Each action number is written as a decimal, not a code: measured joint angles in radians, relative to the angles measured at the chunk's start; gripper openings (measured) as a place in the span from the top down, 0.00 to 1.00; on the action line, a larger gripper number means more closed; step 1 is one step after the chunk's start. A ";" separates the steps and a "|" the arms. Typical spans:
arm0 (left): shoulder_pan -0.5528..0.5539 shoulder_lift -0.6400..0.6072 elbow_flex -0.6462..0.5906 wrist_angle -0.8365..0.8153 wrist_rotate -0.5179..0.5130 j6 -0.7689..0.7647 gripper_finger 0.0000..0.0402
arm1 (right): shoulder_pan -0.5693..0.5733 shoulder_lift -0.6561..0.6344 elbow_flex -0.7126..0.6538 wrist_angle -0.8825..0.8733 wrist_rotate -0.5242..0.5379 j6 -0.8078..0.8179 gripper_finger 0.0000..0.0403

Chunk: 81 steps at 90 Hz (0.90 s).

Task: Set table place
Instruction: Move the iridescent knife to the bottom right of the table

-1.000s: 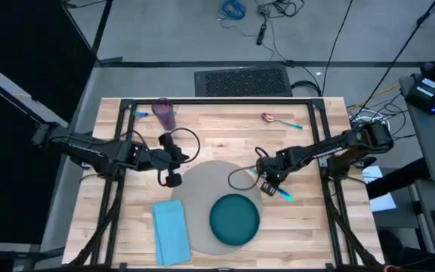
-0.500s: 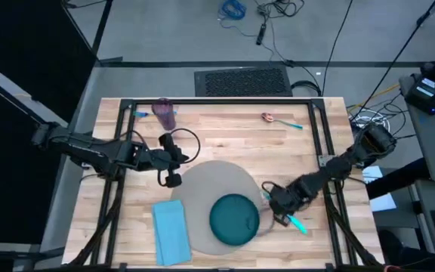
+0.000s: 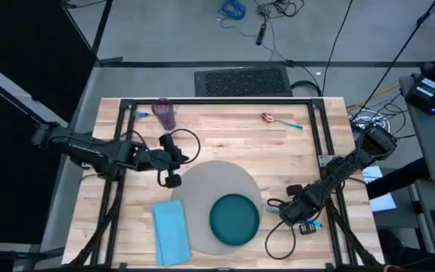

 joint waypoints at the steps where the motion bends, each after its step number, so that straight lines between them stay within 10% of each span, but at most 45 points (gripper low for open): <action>1: 0.000 0.000 0.000 0.000 0.000 0.000 1.00 | -0.002 0.000 0.000 0.001 0.000 -0.013 1.00; 37: 0.000 0.000 0.000 0.010 0.000 -0.002 1.00 | -0.080 0.000 0.014 0.012 0.060 -0.364 1.00; 62: 0.001 0.000 0.000 0.037 -0.001 -0.002 1.00 | -0.100 0.004 0.251 -0.160 0.514 -0.616 1.00; 81: 0.000 0.000 0.000 0.036 -0.002 -0.017 1.00 | -0.119 0.000 0.496 -0.192 0.489 -0.361 1.00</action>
